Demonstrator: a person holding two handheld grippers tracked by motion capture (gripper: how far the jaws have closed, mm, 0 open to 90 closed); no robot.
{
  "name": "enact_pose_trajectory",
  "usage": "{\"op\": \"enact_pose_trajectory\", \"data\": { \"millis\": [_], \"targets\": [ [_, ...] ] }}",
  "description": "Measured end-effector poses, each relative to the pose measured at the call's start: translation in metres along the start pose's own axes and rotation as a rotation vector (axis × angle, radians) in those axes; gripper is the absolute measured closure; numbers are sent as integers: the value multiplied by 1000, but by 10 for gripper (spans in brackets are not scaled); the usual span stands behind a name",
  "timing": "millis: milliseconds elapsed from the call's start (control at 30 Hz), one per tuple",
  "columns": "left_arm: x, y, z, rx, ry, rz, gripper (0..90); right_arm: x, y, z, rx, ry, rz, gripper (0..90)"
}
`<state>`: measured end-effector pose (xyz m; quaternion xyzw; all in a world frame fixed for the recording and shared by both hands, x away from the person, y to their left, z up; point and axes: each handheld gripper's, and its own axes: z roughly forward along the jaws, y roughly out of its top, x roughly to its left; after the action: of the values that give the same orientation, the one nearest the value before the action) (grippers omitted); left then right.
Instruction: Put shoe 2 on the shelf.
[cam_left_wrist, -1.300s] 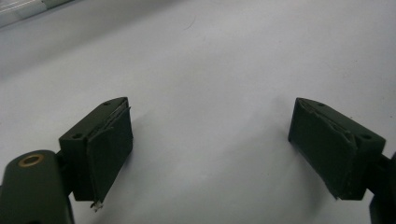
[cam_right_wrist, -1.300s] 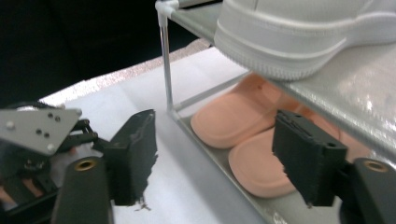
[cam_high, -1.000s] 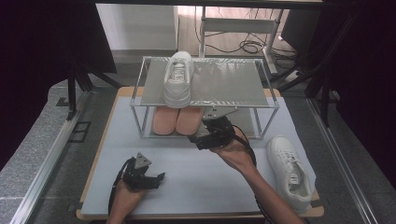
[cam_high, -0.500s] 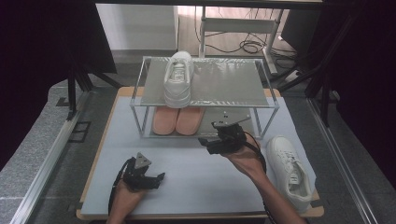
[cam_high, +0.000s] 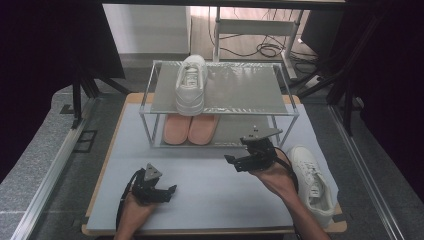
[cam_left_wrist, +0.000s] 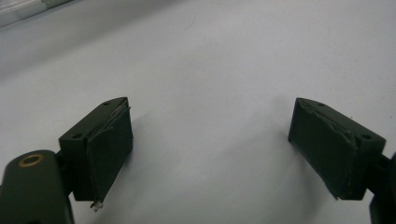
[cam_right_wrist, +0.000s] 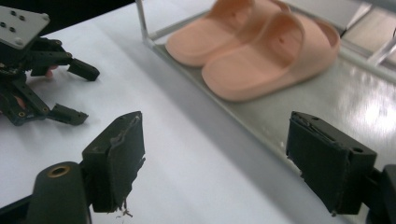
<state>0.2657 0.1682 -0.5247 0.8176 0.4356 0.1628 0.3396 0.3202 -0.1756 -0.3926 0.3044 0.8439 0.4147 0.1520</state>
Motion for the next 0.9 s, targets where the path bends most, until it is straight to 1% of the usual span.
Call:
{"op": "enact_pose_trajectory", "data": {
  "millis": [67,100,133,167,200,300,333,367,400,467,500,533,567,667,700,767,833,867,900],
  "targets": [
    [0,0,0,0,0,0,137,-5,-7,-3,23,8,32,140],
    [0,0,0,0,0,0,137,-5,-7,-3,23,8,32,140],
    [0,0,0,0,0,0,137,-6,-9,-4,35,7,32,134],
    [0,0,0,0,0,0,137,-7,-11,-5,42,7,39,134],
    [0,0,0,0,-1,0,137,-8,-14,-6,48,5,55,135],
    [0,0,0,0,0,0,137,-10,-19,-9,56,-9,65,148],
    [0,0,0,0,0,0,137,-11,-21,-11,59,-14,65,174],
    [0,0,0,0,0,0,137,-13,-24,-16,58,-24,62,260],
    [0,0,0,0,0,0,137,-13,-24,-16,58,-24,62,260],
    [0,0,0,0,-1,0,137,-17,-27,-21,76,-42,57,317],
    [0,0,0,0,0,0,137,-20,-30,-25,85,-66,57,377],
    [0,0,0,0,0,0,137,-20,-30,-25,85,-66,57,377],
    [0,0,0,0,0,0,137,-22,-32,-28,91,-77,59,408],
    [0,0,0,0,0,0,137,-31,-39,-36,96,-116,77,496],
    [0,0,0,0,0,0,137,-33,-41,-38,98,-122,81,511],
    [0,0,0,0,0,-1,137,-39,-46,-43,102,-135,104,564],
    [0,0,0,0,0,-1,137,-46,-51,-48,116,-147,120,602],
    [0,0,0,0,0,-1,137,-49,-54,-50,121,-155,121,629],
    [0,0,0,0,-1,-1,137,-54,-59,-55,125,-173,132,662]
  ]
}}
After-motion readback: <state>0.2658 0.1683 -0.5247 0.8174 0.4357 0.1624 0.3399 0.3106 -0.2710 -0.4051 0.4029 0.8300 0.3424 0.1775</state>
